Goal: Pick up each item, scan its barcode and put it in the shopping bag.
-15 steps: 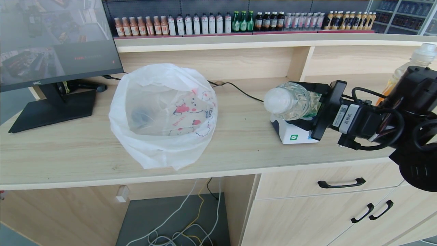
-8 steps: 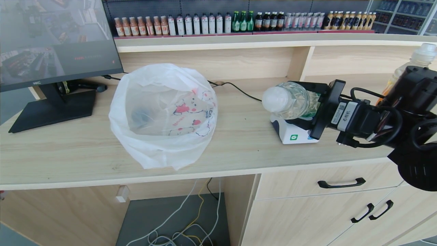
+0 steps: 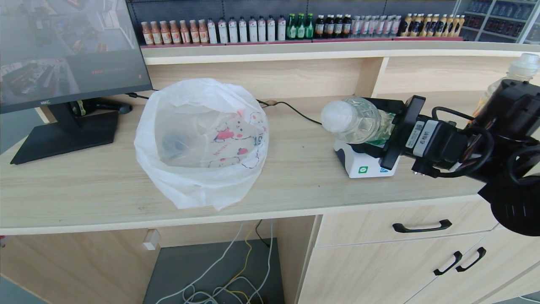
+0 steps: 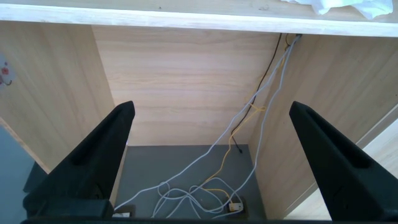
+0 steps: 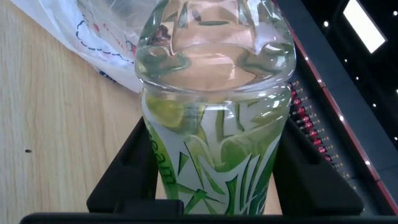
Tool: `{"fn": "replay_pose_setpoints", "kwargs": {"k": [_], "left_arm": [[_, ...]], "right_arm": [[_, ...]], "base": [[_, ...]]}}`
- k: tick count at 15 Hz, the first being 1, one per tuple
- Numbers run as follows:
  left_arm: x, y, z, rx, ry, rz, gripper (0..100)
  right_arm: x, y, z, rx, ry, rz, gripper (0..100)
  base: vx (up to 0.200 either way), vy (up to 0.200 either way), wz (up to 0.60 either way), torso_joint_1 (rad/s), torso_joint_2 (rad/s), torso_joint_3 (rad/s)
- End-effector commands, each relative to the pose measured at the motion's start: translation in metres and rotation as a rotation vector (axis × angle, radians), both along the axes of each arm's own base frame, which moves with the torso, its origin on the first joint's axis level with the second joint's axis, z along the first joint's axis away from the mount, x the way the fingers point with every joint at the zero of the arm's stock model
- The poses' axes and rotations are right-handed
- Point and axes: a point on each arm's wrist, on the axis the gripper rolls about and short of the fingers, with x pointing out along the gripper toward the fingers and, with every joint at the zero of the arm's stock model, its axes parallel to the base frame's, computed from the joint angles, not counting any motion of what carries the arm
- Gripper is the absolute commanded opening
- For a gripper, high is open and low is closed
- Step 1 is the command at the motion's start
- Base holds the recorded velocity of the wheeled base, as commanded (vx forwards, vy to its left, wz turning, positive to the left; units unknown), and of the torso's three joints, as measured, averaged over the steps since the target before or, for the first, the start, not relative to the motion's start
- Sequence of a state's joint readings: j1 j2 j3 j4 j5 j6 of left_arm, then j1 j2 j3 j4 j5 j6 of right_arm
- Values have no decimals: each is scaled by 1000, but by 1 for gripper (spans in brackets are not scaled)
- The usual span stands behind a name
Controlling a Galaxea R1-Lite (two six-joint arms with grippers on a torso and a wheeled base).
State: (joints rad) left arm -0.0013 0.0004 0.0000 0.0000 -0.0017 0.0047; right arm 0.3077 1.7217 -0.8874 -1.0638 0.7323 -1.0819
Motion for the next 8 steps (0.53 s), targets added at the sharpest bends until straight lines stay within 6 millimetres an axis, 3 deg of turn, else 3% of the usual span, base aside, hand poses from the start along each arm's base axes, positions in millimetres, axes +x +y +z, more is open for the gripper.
{"fn": "replay_pose_setpoints", "kwargs": {"k": [1, 4, 8], "left_arm": [[0, 0, 0, 0, 0, 0, 100], [0, 0, 0, 0, 0, 0, 100], [0, 0, 0, 0, 0, 0, 100]], "right_arm": [[-7, 11, 10, 19, -26, 27, 0], [-12, 26, 21, 67, -23, 37, 0], [-20, 22, 38, 122, -33, 21, 0]], "base": [[0, 0, 0, 0, 0, 0], [0, 0, 0, 0, 0, 0], [0, 0, 0, 0, 0, 0]]}}
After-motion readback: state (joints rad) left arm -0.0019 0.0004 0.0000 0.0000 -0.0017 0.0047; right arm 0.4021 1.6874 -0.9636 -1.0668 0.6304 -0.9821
